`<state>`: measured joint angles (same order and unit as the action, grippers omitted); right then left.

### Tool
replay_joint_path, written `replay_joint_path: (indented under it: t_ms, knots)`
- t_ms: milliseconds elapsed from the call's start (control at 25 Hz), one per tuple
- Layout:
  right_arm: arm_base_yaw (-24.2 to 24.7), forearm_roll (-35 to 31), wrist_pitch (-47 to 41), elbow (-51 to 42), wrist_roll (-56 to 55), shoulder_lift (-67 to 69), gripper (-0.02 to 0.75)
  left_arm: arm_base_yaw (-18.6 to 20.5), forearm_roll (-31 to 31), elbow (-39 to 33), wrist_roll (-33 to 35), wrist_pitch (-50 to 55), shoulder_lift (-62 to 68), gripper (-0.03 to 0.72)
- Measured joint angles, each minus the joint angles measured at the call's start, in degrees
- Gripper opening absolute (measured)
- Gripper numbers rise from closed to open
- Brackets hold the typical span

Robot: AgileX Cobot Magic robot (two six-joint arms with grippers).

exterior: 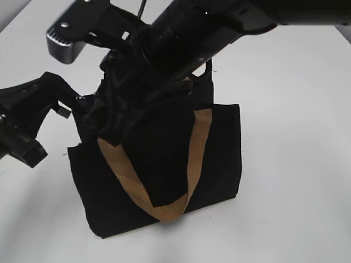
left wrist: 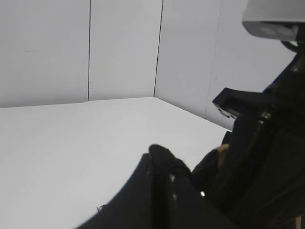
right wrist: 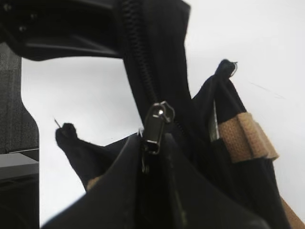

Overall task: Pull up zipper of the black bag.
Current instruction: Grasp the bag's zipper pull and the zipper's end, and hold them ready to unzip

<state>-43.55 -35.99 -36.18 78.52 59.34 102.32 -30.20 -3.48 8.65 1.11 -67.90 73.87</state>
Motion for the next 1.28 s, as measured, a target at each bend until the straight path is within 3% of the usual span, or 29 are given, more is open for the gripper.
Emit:
replay_joint_path:
  t_ms: [200,480,800,1040,1280]
  knots:
    - [0.0,3.16,-1.1,0.0,-0.86,-1.25,0.072,-0.14,1.77,0.0,0.0,1.22,0.0,0.001]
    - [-0.07,10.19,-3.37,0.11,-9.08,-2.45,0.07,-0.44,6.2,0.02,-0.06,11.07,0.0,0.001]
    - [-0.23,11.16,-3.93,0.16,-11.55,-2.45,0.067,-0.44,6.36,0.19,-1.91,17.39,-0.38,0.001]
    - [-0.17,11.27,-2.55,0.16,-11.67,-2.45,0.065,-0.38,-1.15,0.07,-3.89,8.6,-2.09,0.001]
    - [-0.17,10.55,-1.91,0.16,-11.73,-2.45,0.065,-0.38,-2.9,0.04,-6.24,3.43,-2.87,0.001]
